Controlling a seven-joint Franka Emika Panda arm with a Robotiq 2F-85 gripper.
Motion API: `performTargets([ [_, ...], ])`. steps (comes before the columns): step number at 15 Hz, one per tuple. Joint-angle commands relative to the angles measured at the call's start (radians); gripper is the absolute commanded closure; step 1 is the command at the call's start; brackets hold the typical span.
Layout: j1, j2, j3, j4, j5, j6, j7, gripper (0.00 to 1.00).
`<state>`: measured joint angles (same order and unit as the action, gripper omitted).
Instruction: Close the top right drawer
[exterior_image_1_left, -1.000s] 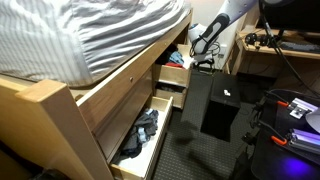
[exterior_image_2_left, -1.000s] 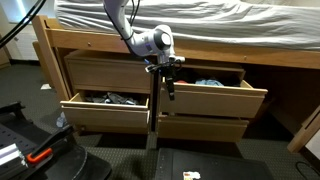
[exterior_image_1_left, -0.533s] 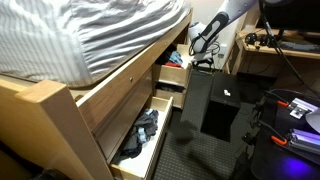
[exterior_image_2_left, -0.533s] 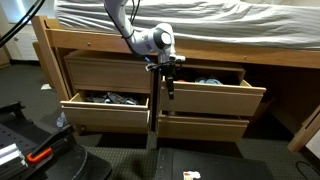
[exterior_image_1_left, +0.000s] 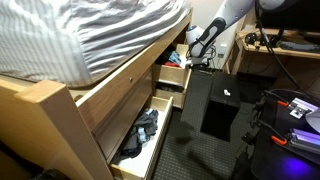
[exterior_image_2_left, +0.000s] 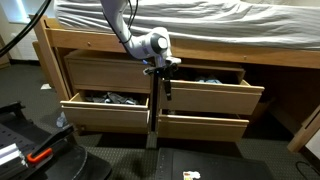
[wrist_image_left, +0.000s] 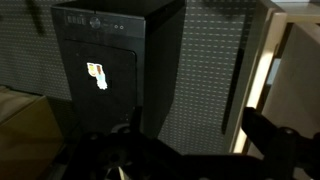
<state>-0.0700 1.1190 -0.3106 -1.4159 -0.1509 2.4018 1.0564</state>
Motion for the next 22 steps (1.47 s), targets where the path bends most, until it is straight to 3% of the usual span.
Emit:
performTargets([
  [1, 0.066, 0.012, 0.006, 0.0, 0.019, 0.143, 0.021, 0.0],
  [5, 0.093, 0.02, 0.028, 0.02, 0.066, 0.214, 0.036, 0.0],
  [9, 0.122, 0.023, 0.008, 0.021, 0.074, 0.188, 0.032, 0.0],
  [19, 0.121, 0.024, 0.004, 0.021, 0.073, 0.188, 0.032, 0.0],
  [22, 0.08, 0.012, 0.025, -0.033, 0.149, 0.383, 0.08, 0.0],
])
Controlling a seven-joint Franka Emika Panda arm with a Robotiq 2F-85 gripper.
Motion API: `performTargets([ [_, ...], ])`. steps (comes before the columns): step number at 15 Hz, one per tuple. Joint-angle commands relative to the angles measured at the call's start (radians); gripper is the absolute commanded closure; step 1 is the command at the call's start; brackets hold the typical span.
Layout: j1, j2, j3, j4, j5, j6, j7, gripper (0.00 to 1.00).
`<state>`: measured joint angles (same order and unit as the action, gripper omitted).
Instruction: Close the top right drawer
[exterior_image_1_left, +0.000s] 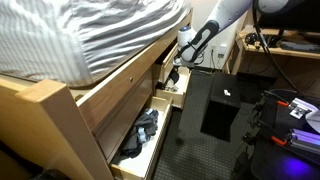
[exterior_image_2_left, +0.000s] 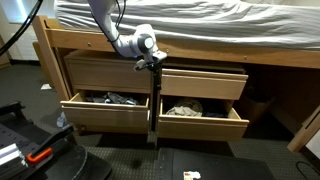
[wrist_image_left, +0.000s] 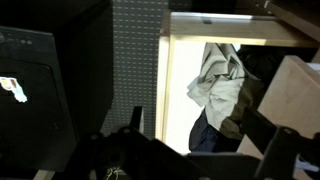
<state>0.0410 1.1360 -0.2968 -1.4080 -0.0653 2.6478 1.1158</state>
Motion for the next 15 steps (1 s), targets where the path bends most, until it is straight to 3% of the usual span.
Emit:
performTargets([
  [1, -0.046, -0.001, 0.015, -0.045, 0.096, 0.183, 0.026, 0.0],
  [6, -0.112, 0.039, 0.02, -0.022, 0.267, 0.371, 0.051, 0.0],
  [7, -0.147, 0.03, 0.055, -0.01, 0.283, 0.332, 0.007, 0.0],
  [8, -0.095, 0.032, 0.002, -0.028, 0.274, 0.329, 0.014, 0.0],
  [12, -0.127, 0.033, 0.026, -0.017, 0.287, 0.328, 0.011, 0.0],
  [13, -0.182, 0.035, 0.102, -0.005, 0.242, 0.382, -0.115, 0.0],
  [15, -0.235, 0.05, 0.165, 0.011, 0.238, 0.419, -0.247, 0.0],
])
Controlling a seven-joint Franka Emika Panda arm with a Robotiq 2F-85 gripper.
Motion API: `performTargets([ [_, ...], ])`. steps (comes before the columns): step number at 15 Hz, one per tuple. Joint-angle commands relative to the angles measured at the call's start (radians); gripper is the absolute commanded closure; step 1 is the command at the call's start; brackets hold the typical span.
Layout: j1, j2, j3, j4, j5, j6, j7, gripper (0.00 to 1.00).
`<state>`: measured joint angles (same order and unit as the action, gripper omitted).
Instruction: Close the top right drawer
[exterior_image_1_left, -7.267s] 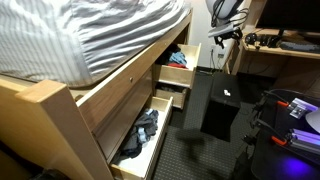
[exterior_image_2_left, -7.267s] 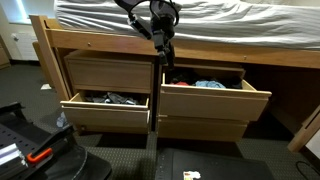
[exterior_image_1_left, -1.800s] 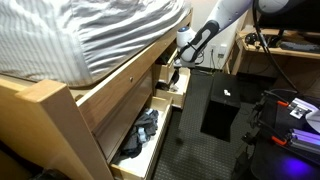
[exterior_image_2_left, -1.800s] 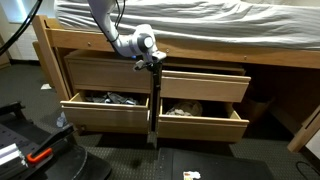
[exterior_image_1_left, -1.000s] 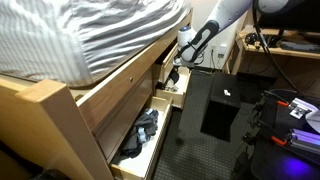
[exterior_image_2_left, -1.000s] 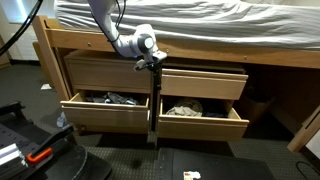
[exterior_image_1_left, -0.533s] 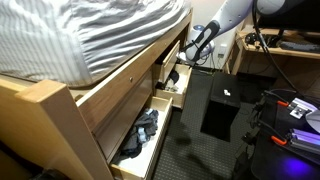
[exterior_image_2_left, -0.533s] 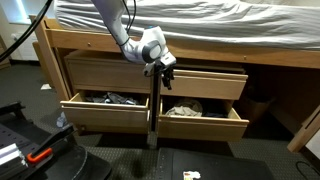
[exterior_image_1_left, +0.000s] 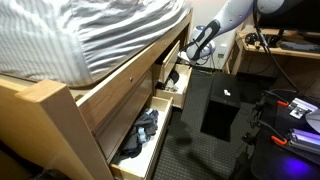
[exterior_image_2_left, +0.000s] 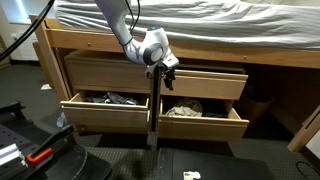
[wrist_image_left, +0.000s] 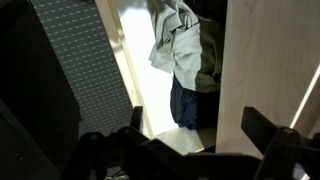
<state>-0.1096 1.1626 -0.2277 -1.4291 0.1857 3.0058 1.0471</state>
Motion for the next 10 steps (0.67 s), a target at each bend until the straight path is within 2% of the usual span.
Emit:
performTargets([
  [1, -0.099, 0.026, 0.122, 0.032, -0.012, 0.077, -0.247, 0.0],
  [3, -0.131, 0.03, 0.18, 0.04, -0.007, 0.095, -0.388, 0.0],
  [4, -0.072, 0.012, 0.108, 0.015, 0.06, 0.059, -0.321, 0.0],
  [6, -0.094, 0.015, 0.143, 0.022, 0.064, 0.068, -0.396, 0.0],
  [10, -0.097, 0.017, 0.148, 0.027, 0.065, 0.07, -0.41, 0.0],
])
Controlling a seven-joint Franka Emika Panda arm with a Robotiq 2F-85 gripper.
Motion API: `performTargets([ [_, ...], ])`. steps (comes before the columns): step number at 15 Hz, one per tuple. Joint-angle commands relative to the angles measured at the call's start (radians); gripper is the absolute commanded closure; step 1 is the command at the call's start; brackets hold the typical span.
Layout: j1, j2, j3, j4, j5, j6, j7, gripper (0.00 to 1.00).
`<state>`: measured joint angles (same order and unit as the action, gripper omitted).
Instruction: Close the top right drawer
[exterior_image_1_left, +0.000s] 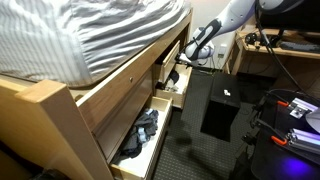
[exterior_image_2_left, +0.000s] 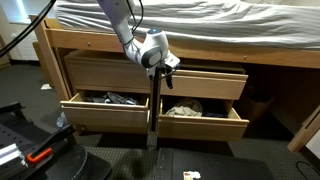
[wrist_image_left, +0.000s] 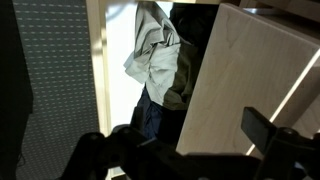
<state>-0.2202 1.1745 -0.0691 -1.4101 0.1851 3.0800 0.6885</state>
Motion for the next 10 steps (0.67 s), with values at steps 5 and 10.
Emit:
performTargets([
  [5, -0.084, 0.066, 0.225, 0.131, 0.027, -0.065, -0.376, 0.0],
  [10, -0.045, 0.051, 0.189, 0.108, 0.07, -0.039, -0.368, 0.0],
])
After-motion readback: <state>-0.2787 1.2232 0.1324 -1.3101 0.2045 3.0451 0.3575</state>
